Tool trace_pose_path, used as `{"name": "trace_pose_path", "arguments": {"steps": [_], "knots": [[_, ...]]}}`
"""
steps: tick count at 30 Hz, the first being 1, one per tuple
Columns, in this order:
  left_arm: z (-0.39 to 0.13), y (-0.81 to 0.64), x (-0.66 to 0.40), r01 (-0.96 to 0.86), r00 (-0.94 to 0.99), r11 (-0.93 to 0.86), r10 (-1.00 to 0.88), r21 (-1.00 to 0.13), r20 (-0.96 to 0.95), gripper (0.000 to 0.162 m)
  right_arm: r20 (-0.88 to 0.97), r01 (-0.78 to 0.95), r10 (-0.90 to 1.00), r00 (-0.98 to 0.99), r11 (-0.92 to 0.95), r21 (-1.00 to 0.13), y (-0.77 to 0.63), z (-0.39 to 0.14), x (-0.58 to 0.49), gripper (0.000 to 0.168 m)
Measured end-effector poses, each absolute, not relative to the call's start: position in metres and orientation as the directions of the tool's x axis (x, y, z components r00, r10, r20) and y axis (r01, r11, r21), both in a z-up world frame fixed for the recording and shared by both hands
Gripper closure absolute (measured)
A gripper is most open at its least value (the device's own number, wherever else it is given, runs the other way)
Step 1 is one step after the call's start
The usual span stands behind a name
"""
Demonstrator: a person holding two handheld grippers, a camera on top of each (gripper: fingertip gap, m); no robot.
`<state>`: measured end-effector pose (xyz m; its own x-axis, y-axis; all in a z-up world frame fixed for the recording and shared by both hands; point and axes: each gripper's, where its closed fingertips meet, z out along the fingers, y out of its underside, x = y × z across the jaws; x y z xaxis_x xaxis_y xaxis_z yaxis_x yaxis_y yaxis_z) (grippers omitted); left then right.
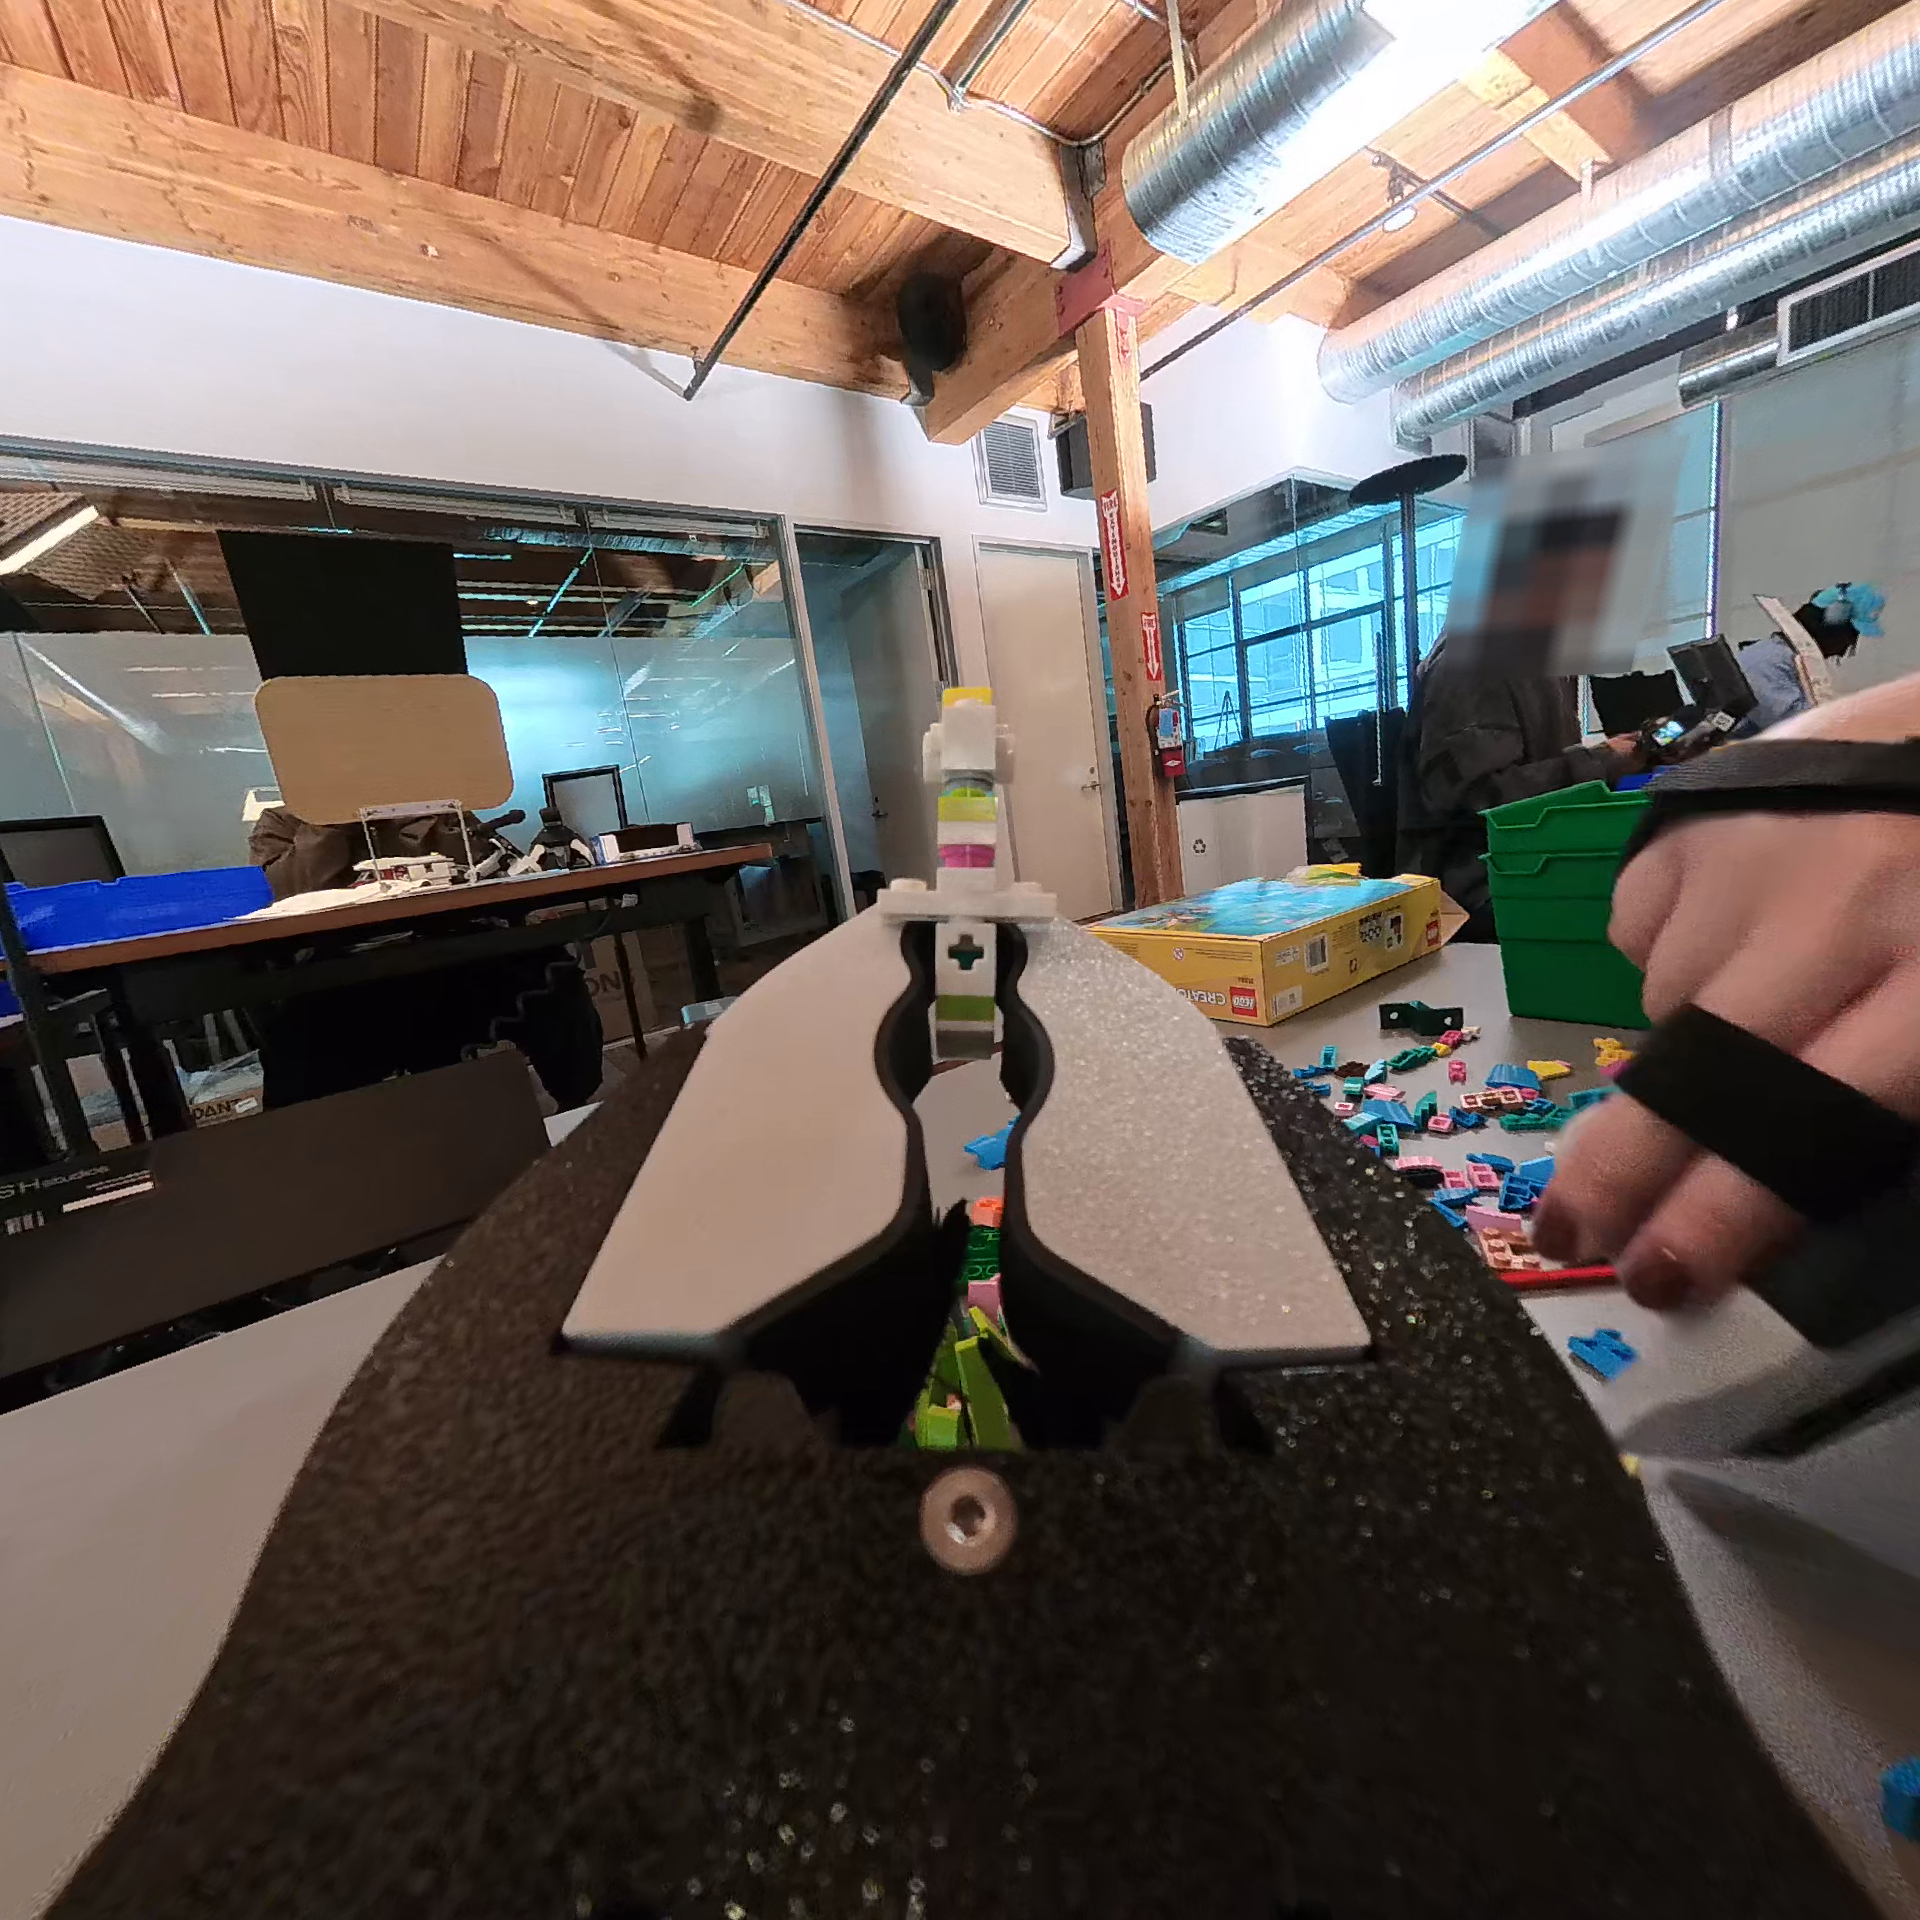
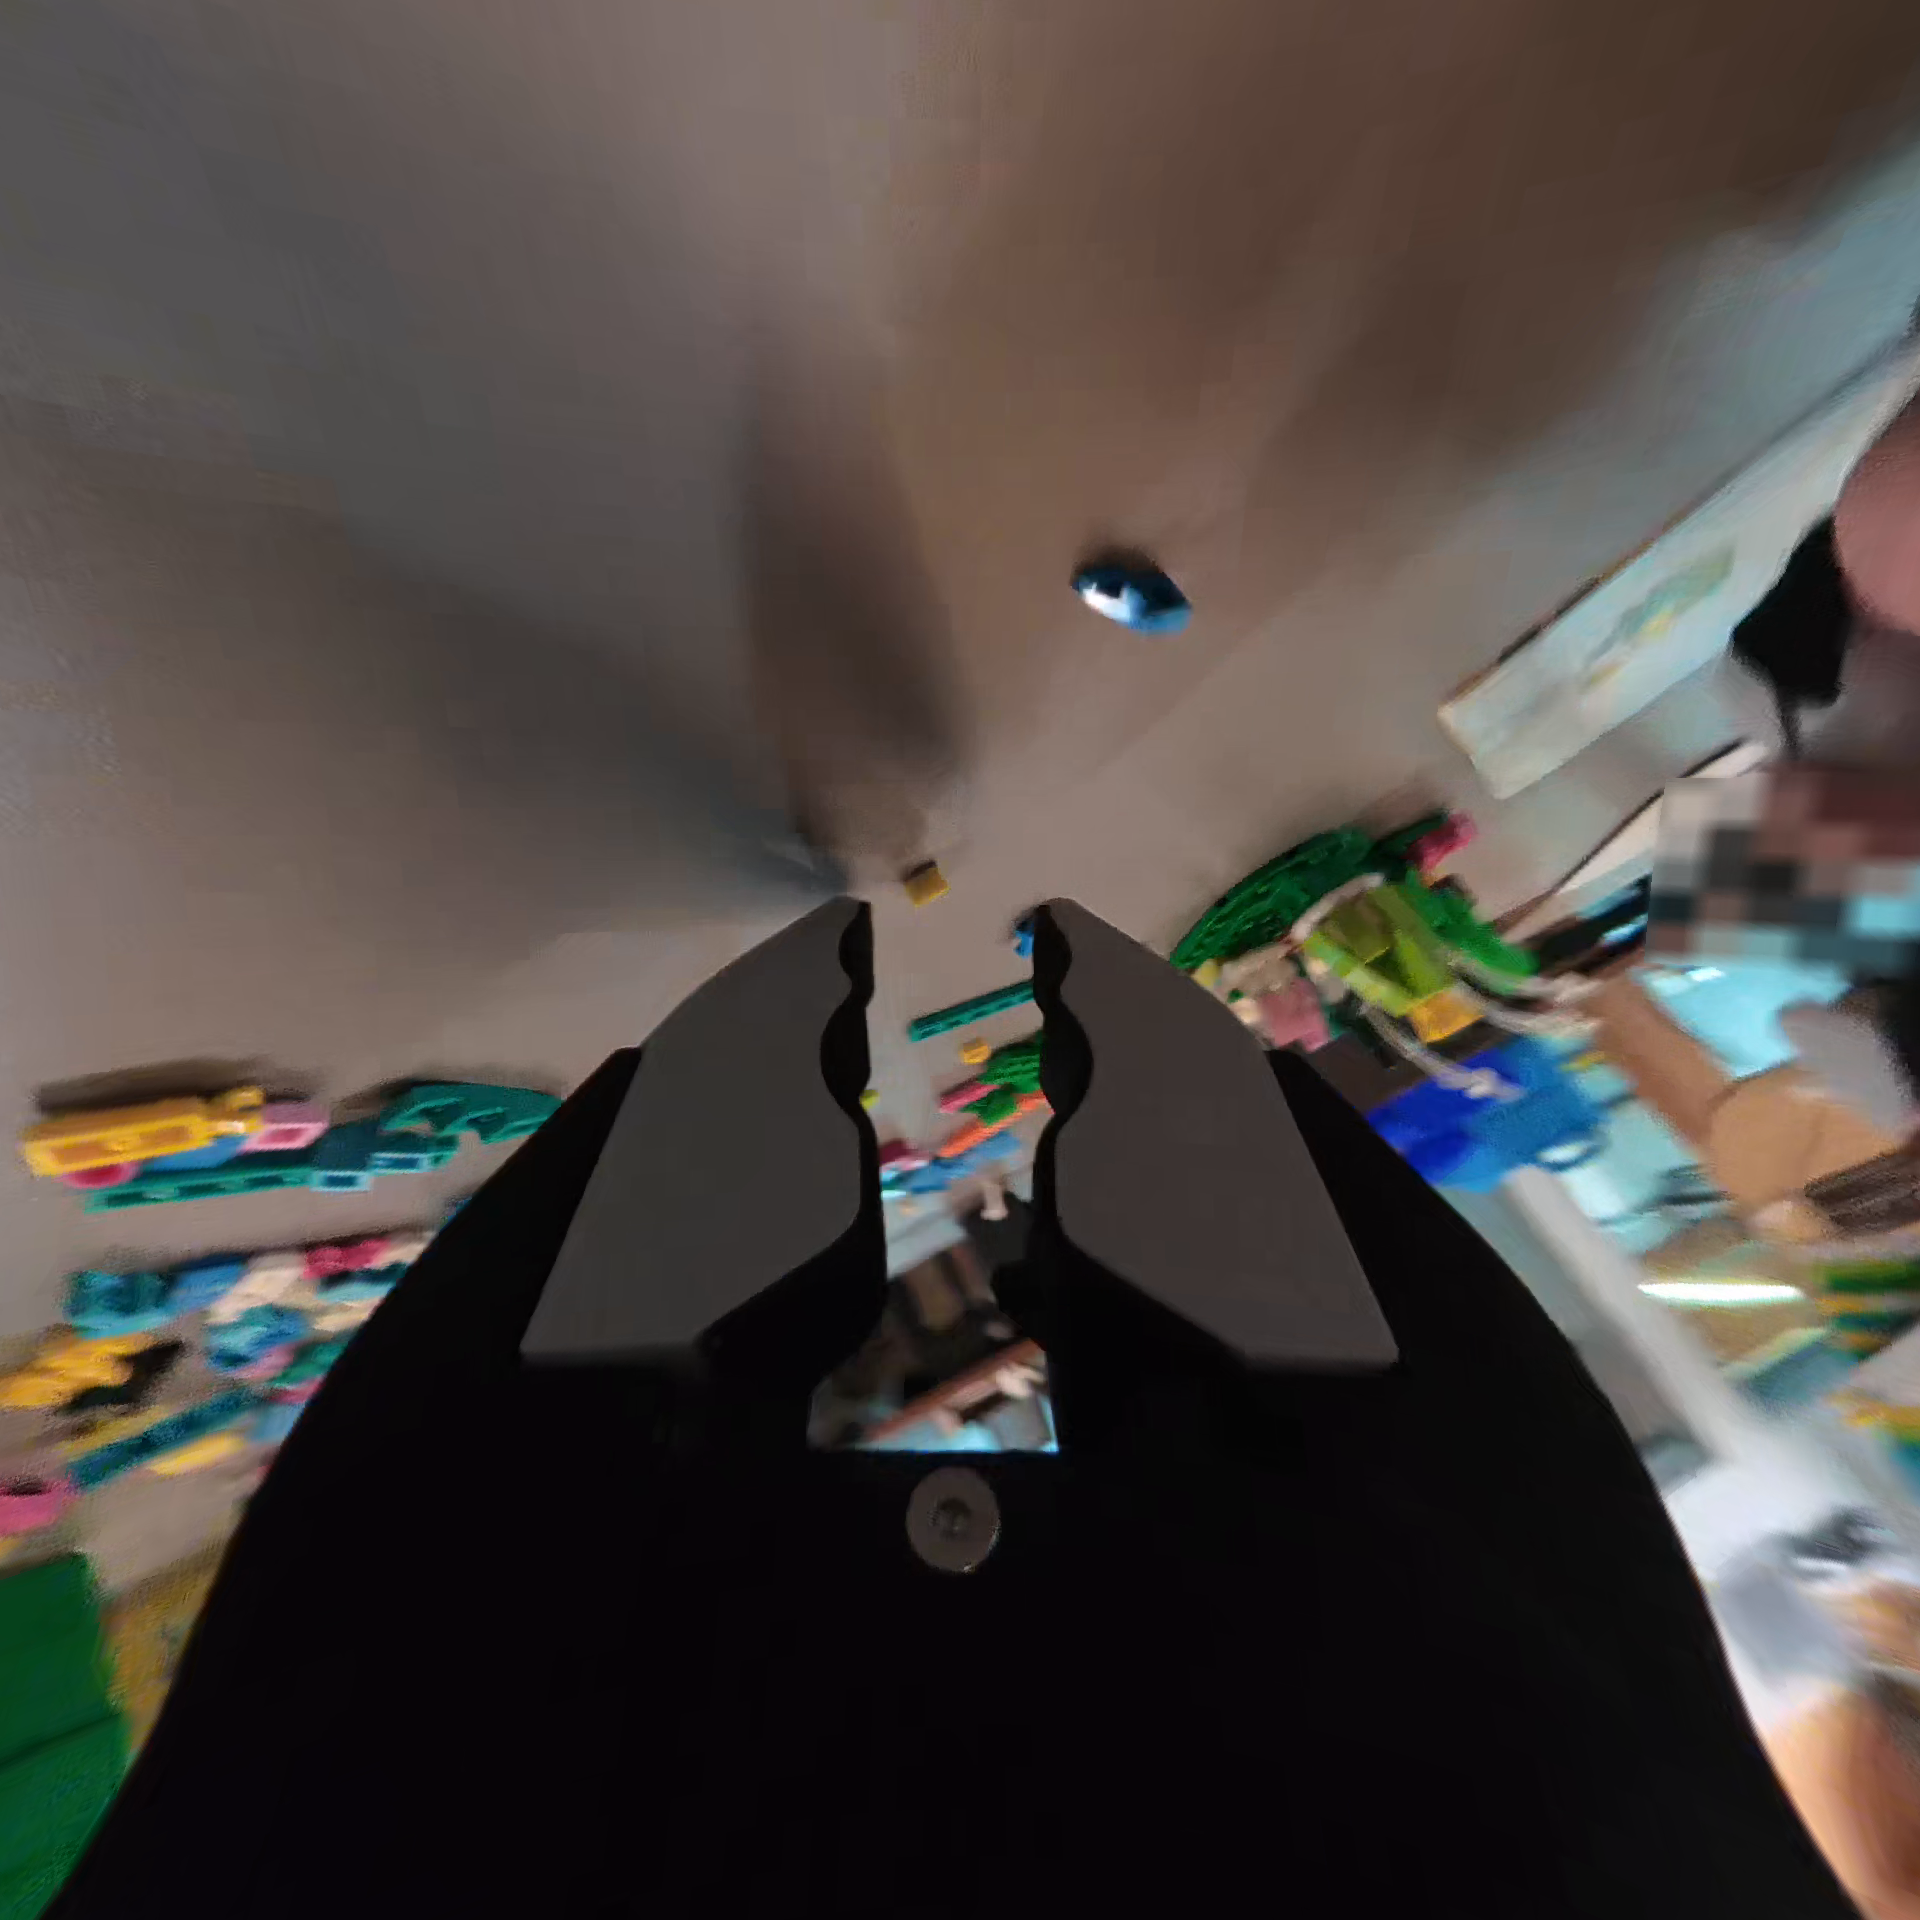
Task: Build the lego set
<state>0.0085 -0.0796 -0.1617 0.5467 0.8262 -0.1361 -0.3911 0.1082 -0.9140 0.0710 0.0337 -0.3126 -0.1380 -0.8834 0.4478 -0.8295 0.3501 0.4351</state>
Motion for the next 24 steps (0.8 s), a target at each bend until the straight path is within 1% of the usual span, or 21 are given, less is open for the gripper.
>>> {"name": "trace_pose_path", "arguments": {"steps": [2,3,5,6,8,10,11,12,16,18,21,24], "knots": [[-0.162,-0.079,0.009,-0.386,0.552,0.114,0.823,-0.915,-0.13,0.154,0.472,-0.804,-0.809,-0.351,0.519,0.29,0.038,-0.306,0.068,0.136],[-0.162,-0.079,0.009,-0.386,0.555,0.117,0.822,-0.915,-0.129,0.154,0.456,-0.772,-0.753,-0.473,0.604,0.196,0.041,-0.305,0.069,0.136],[-0.161,-0.078,0.01,-0.386,0.56,0.119,0.818,-0.915,-0.13,0.154,0.349,-0.662,-0.62,-0.703,0.749,-0.003,0.047,-0.306,0.077,0.137],[-0.162,-0.077,0.01,-0.385,0.563,0.119,0.816,-0.915,-0.131,0.154,0.28,-0.59,-0.548,-0.788,0.803,-0.088,0.047,-0.307,0.081,0.137],[-0.162,-0.076,0.01,-0.382,0.567,0.118,0.813,-0.917,-0.132,0.154,0.178,-0.453,-0.423,-0.888,0.87,-0.194,0.047,-0.309,0.08,0.137],[-0.162,-0.076,0.011,-0.384,0.568,0.118,0.813,-0.916,-0.133,0.154,0.111,-0.351,-0.333,-0.936,0.905,-0.239,0.047,-0.313,0.076,0.14],[-0.162,-0.076,0.011,-0.385,0.567,0.118,0.813,-0.915,-0.134,0.154,0.089,-0.328,-0.316,-0.945,0.909,-0.257,0.047,-0.315,0.076,0.142],[-0.162,-0.076,0.011,-0.384,0.568,0.118,0.812,-0.916,-0.134,0.154,0.082,-0.325,-0.314,-0.946,0.908,-0.264,0.047,-0.316,0.075,0.144],[-0.162,-0.076,0.01,-0.378,0.572,0.122,0.81,-0.918,-0.128,0.154,0.134,-0.364,-0.342,-0.93,0.907,-0.213,0.049,-0.32,0.067,0.154],[-0.163,-0.075,0.009,-0.373,0.576,0.124,0.808,-0.92,-0.125,0.154,0.158,-0.381,-0.354,-0.922,0.901,-0.205,0.047,-0.32,0.065,0.167],[-0.163,-0.076,0.009,-0.371,0.576,0.125,0.808,-0.92,-0.122,0.154,0.147,-0.398,-0.375,-0.915,0.899,-0.183,0.05,-0.323,0.066,0.168],[-0.164,-0.077,0.008,-0.365,0.577,0.129,0.809,-0.922,-0.115,0.154,0.137,-0.386,-0.365,-0.921,0.899,-0.205,0.046,-0.324,0.066,0.168]]}}
